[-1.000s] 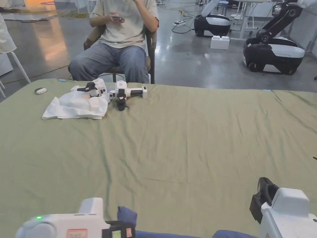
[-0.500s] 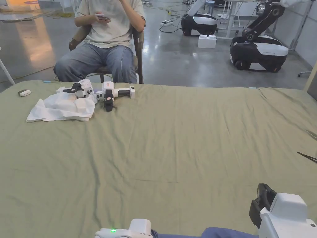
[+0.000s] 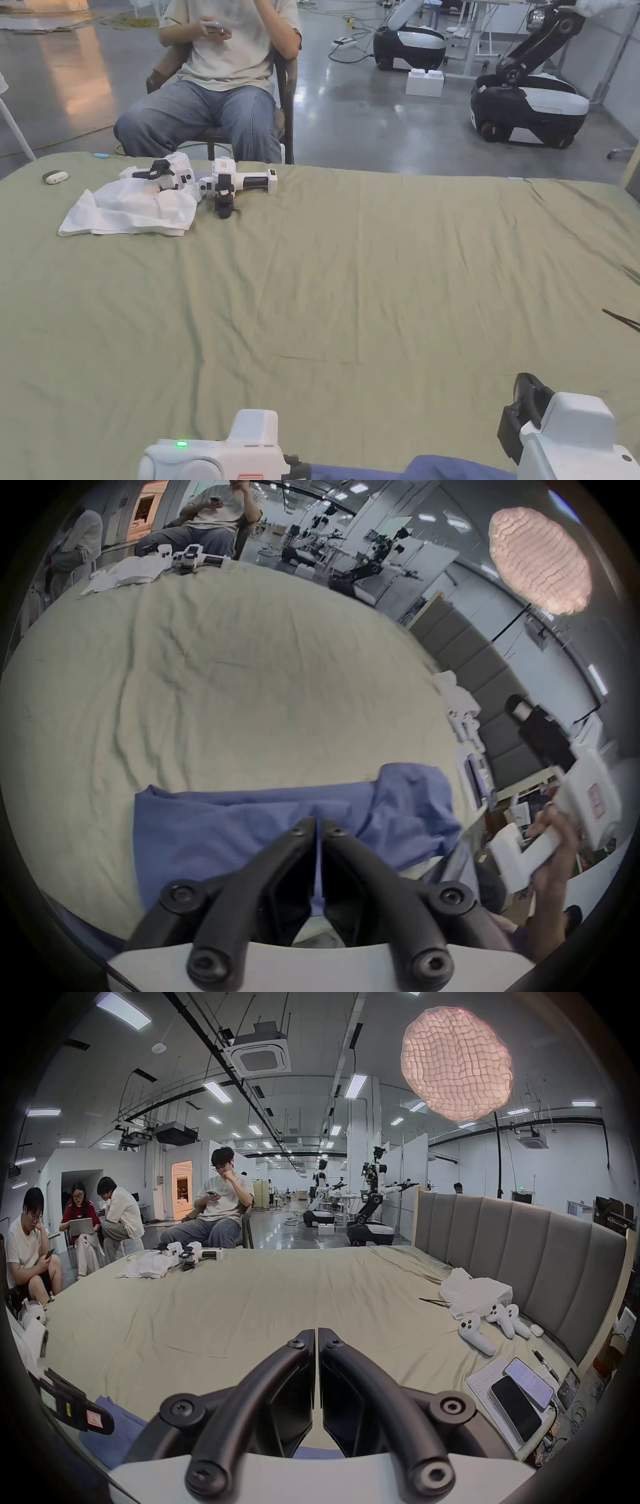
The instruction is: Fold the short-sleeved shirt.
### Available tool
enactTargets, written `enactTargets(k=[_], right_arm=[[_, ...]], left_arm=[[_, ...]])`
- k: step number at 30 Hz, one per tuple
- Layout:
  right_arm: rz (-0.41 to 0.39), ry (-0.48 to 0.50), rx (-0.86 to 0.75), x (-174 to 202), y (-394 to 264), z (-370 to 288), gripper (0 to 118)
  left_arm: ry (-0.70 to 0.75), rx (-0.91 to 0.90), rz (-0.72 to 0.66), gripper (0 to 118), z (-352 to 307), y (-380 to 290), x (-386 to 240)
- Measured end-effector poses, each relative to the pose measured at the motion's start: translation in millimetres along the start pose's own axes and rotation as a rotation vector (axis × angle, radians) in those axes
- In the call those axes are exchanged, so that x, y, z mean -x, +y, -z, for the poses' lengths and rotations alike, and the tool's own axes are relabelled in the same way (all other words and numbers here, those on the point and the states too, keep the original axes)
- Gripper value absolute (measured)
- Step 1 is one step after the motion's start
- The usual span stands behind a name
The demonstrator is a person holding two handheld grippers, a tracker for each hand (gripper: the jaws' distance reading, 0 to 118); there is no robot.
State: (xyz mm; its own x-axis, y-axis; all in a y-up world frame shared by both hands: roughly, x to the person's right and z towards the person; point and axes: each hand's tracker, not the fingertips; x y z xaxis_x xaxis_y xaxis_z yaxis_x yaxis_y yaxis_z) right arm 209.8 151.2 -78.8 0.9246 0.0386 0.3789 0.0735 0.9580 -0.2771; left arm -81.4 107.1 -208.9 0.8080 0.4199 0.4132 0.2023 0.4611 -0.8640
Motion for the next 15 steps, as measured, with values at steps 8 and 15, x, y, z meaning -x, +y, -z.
enactTargets(k=[8,15], right_arm=[[-0.014,0.007,0.017,2.9,-3.2,-1.0,0],[-0.020,0.013,0.022,4.7,-3.7,-0.7,0]], left_arm=[[-0.137,0.225,0.000,1,64.5,-43.9,-12.6],[-0.162,0.119,-0.019,1,66.1,-53.5,-7.1]])
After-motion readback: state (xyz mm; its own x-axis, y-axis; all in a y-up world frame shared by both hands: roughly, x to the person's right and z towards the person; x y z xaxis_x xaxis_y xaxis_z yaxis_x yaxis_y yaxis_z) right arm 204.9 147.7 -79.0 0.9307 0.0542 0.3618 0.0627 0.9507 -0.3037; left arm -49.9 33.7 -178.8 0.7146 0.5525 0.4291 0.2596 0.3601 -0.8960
